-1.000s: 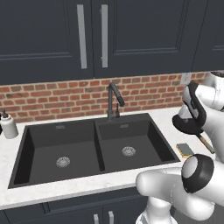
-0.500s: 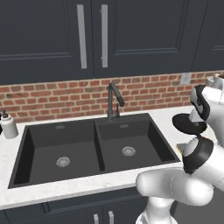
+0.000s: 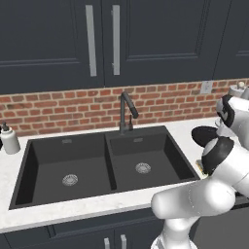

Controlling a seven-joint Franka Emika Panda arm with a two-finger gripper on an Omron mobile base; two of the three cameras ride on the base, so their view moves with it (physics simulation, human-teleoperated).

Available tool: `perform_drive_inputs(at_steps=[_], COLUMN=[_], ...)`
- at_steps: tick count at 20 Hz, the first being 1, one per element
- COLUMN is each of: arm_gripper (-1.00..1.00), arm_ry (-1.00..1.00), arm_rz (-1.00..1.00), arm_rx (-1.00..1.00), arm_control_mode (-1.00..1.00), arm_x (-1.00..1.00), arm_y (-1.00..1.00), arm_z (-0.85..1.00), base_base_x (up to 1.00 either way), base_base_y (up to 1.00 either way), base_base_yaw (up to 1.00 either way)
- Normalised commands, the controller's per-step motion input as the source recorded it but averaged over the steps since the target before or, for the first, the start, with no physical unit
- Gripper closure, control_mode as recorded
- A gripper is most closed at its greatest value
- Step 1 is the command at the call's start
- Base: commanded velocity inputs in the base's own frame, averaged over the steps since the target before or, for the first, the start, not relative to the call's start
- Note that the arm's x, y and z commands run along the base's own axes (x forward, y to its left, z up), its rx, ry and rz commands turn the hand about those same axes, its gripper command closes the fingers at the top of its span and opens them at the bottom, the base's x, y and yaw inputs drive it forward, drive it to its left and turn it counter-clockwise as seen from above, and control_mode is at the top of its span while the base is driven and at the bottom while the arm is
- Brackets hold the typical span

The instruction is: Pick the pan and sponge and place them into the sink. Then turn on the water.

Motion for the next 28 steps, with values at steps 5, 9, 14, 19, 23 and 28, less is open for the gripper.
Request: perform_drive_inputs(at_steps=[5, 9, 14, 19, 23, 28], arm_gripper=[-1.00, -1.00, -1.00, -1.00, -1.00, -1.00], arm_ry=[0.02, 0.03, 0.06, 0.06, 0.05, 0.05], arm_rz=[0.00, 0.00, 0.00, 0.00, 0.00, 0.00], arm_rx=[0.00, 0.00, 0.00, 0.00, 0.00, 0.00], arm_control_mode=[-1.00, -1.00, -1.00, -1.00, -1.00, -1.00], arm_x=[0.09, 0.11, 0.16, 0.13, 0.11, 0.10], arm_y=[-0.05, 0.00, -0.08, -0.17, -0.20, -0.15], arm_z=[-0.28, -0.34, -0.31, -0.27, -0.30, -0.29], base_base_x=[0.00, 0.00, 0.00, 0.00, 0.00, 0.00], base_base_y=[0.00, 0.00, 0.00, 0.00, 0.00, 0.00], base_base_yaw=[0.00, 0.00, 0.00, 0.00, 0.00, 0.00])
